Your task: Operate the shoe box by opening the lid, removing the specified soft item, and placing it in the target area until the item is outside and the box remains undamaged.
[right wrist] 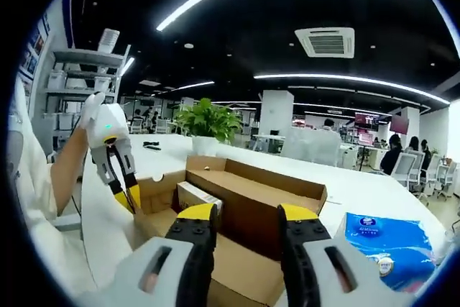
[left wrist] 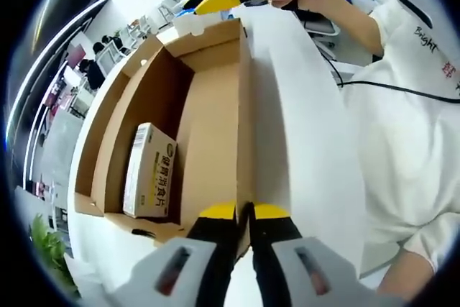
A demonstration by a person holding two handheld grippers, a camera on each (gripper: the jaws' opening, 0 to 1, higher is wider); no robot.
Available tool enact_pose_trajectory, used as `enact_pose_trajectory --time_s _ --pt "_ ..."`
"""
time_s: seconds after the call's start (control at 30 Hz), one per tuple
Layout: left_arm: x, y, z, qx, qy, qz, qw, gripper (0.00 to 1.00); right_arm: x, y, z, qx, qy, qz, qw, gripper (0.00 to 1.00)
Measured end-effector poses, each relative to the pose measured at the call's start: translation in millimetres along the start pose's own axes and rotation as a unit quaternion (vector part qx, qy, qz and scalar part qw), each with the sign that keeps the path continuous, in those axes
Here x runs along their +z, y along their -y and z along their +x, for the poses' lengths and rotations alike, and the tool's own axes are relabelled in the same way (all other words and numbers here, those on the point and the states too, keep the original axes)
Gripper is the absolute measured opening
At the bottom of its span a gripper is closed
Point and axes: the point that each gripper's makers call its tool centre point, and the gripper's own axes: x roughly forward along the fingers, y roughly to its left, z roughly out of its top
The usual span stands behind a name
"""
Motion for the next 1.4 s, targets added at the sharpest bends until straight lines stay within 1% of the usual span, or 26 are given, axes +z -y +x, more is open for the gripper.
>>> enact_pose_trajectory --time_s 0.1,0.17,0.2,0.27,0.3,0.33,0.37,0.4,0.47,0.5,0.53,0.57,0.63,0.73,0.83,0.87,0.9,0.93,0.97,1.0,1.1,1.17,1.2,1.3,1.37,1.4 --pt "0.5 -1.3 -0.2 -0.001 0.003 0.000 1.0000 0.05 -3.6 -3.9 -0.4 0.009 -0.006 0.006 0.9999 0.34" --pt "0.7 -2.1 -0.2 -0.006 0.004 -0.002 1.0000 0.05 -5.3 -3.5 0.3 0.004 -0.013 -0.007 0.9999 0.34" --pt "0.6 -2.7 -0.1 -0.007 0.005 -0.003 1.0000 0.05 -5.1 -3.2 0.4 0.003 -0.014 -0.012 0.9998 0.31" --pt "0.7 -2.7 -0.2 -0.007 0.008 -0.005 0.9999 0.05 -1.6 -3.4 -1.2 0.000 -0.010 -0.024 0.9997 0.18" --pt "1.0 -2.3 0.0 -0.006 0.008 -0.005 0.9999 0.05 -0.1 -2.8 -2.2 -0.004 -0.007 -0.024 0.9997 0.19" --pt "0.9 -1.8 0.2 -0.005 0.006 -0.006 1.0000 0.05 2.4 -2.1 -3.0 -0.008 -0.001 -0.020 0.9998 0.24" --pt "0.8 -1.4 0.2 -0.002 0.005 -0.005 1.0000 0.05 4.4 -4.7 -4.2 -0.003 0.004 -0.012 0.9999 0.30" --pt "0.8 -2.2 0.1 0.000 0.007 -0.005 1.0000 0.05 4.1 -6.8 -4.8 0.004 0.002 -0.008 1.0000 0.32" --pt "0.7 -2.8 0.1 0.002 0.007 -0.007 0.9999 0.05 1.7 -8.0 -7.4 0.004 -0.009 -0.018 0.9998 0.24" --pt "0.7 -2.9 0.1 0.002 0.007 -0.007 1.0000 0.05 2.1 -5.7 -8.5 -0.004 -0.010 -0.027 0.9996 0.24" --pt "0.6 -3.2 0.3 0.003 0.006 -0.007 1.0000 0.05 3.9 -3.1 -9.1 -0.013 -0.007 -0.032 0.9994 0.26" --pt "0.6 -3.2 0.3 0.002 0.006 -0.007 1.0000 0.05 5.2 -4.0 -9.1 -0.011 -0.009 -0.036 0.9992 0.28" --pt "0.6 -3.3 0.4 0.001 0.006 -0.007 1.0000 0.05 6.1 -3.0 -9.1 -0.008 -0.017 -0.042 0.9989 0.24" --pt "0.8 -3.5 0.5 -0.001 0.008 -0.008 0.9999 0.05 8.4 1.0 -7.7 -0.016 -0.016 -0.046 0.9987 0.27" --pt "0.8 -3.7 0.8 -0.006 0.003 -0.014 0.9999 0.05 6.5 -0.6 -4.2 -0.012 -0.025 -0.038 0.9989 0.30" --pt "0.9 -4.4 0.5 -0.001 0.007 -0.023 0.9997 0.06 5.5 -1.8 -3.0 -0.008 -0.030 -0.033 0.9990 0.30" --pt "0.8 -3.9 -0.2 0.007 0.014 -0.022 0.9996 0.06 5.2 -2.4 -1.2 -0.005 -0.032 -0.025 0.9992 0.30" --pt "2.2 -1.8 -0.4 0.013 0.021 -0.008 0.9997 0.05 5.3 -2.8 0.5 -0.003 -0.032 -0.016 0.9993 0.31" --pt "2.3 0.5 -0.2 0.011 0.018 0.000 0.9998 0.05 4.3 -5.1 2.1 0.000 -0.038 0.001 0.9993 0.33" --pt "1.5 1.6 -0.3 0.010 0.013 0.003 0.9999 0.05 5.4 -6.1 2.6 0.002 -0.037 0.002 0.9993 0.35" --pt "1.3 -2.2 -0.3 -0.003 0.012 -0.007 0.9999 0.04 8.3 -9.5 3.2 -0.003 -0.040 -0.018 0.9990 0.37" --pt "1.2 -2.7 -0.5 -0.006 0.015 -0.008 0.9998 0.04 12.8 -7.3 3.7 -0.012 -0.043 -0.047 0.9979 0.37" --pt "1.3 -1.9 -0.5 -0.006 0.015 -0.007 0.9998 0.04 15.2 -9.0 3.9 -0.008 -0.046 -0.060 0.9971 0.37" --pt "1.7 -1.5 -0.6 -0.004 0.018 -0.005 0.9998 0.05 22.3 -10.6 4.1 0.001 -0.038 -0.052 0.9979 0.35" --pt "2.0 -1.5 -0.7 -0.002 0.020 -0.012 0.9997 0.05 25.0 -13.3 5.7 0.011 -0.035 -0.031 0.9988 0.35" --pt "1.9 -1.9 -0.8 -0.001 0.021 -0.007 0.9998 0.05 25.5 -13.9 6.6 0.013 -0.036 -0.034 0.9987 0.35"
